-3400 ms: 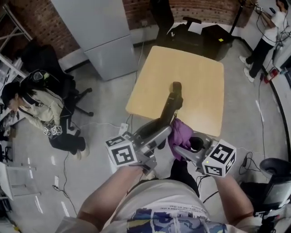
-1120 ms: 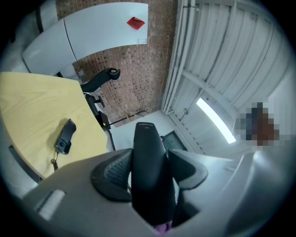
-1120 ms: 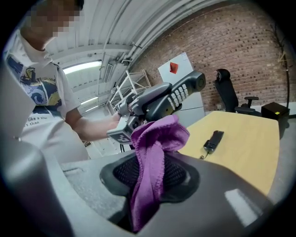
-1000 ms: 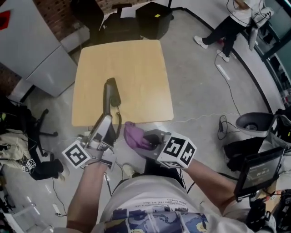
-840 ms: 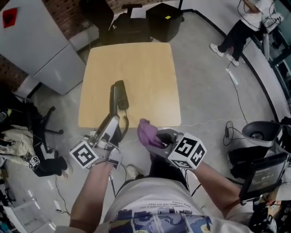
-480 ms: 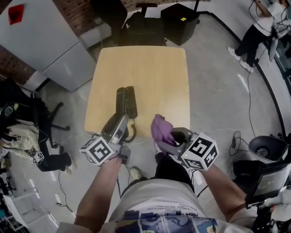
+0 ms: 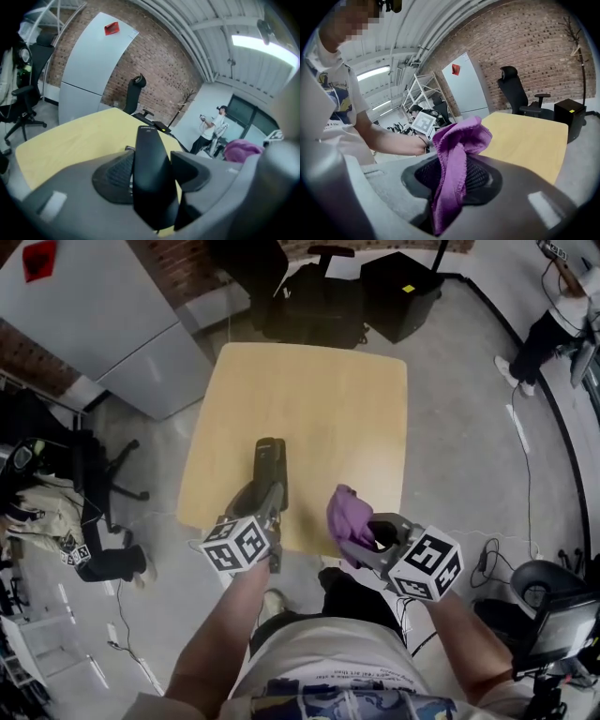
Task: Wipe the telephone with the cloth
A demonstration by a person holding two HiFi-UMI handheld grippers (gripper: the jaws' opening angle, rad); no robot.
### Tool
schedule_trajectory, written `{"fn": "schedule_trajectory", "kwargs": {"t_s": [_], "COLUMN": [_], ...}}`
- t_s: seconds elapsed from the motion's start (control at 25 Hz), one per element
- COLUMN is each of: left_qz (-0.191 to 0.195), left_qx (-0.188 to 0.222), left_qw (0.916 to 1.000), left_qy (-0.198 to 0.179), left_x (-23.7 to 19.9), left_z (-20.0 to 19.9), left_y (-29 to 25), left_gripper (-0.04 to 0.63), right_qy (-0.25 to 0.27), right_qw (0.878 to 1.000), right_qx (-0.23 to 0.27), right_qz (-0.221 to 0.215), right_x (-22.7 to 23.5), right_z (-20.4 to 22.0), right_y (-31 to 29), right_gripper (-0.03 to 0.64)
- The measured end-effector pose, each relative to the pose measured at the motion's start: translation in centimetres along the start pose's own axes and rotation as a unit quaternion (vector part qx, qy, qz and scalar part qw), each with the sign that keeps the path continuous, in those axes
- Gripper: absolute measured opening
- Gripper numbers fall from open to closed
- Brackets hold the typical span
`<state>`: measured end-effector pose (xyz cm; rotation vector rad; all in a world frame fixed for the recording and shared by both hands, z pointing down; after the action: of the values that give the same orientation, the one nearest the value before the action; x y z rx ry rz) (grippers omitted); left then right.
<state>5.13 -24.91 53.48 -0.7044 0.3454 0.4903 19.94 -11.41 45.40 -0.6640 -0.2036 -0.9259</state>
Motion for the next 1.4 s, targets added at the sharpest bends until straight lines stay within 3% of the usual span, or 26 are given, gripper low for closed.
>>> {"fn": "schedule_trajectory", "kwargs": {"t_s": [0.2, 0.6, 1.0, 1.4], "left_qz": [-0.049, -0.124, -0.141, -0.102], "left_qx": [-0.019, -0.056, -0.079, -0.075], "left_qw": [0.9986, 0.9879, 0.9785, 0.9832], "left_qy": [-0.007, -0.075, -0.128, -0.131], "left_x": [-0.9, -2.0, -2.3, -2.0], "left_z": [1.2, 2.0, 3.8, 3.3], "left_y": [-2.0, -5.3, -6.8, -5.6], "left_gripper": [0.255, 0.255, 0.259, 0.328], "right_qy": [-0.012, -0.023, -0.029, -0.023], "right_qw": [1.0, 0.999, 0.998, 0.999], "right_qx": [-0.016, -0.032, -0.036, -0.03], "right_qz": [-0.015, -0.035, -0.047, -0.039], "right_x": [1.4, 4.9, 6.2, 5.5], "right_z": [0.2, -0.5, -0.1, -0.6], "right_y": [0.9, 1.1, 0.6, -0.3], "right_gripper": [0.109, 0.109, 0.109, 0.109]}}
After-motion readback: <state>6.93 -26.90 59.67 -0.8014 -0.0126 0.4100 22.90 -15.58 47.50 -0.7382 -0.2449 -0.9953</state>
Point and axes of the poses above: the fingertips, and each gripper's own axes: y backward along the fingers, x to its right, z out of its underside, the point moved 3 cm from there along y, backward along the fingers, and after that the axes turned 6 degrees about -z, right-handed, at the moved point
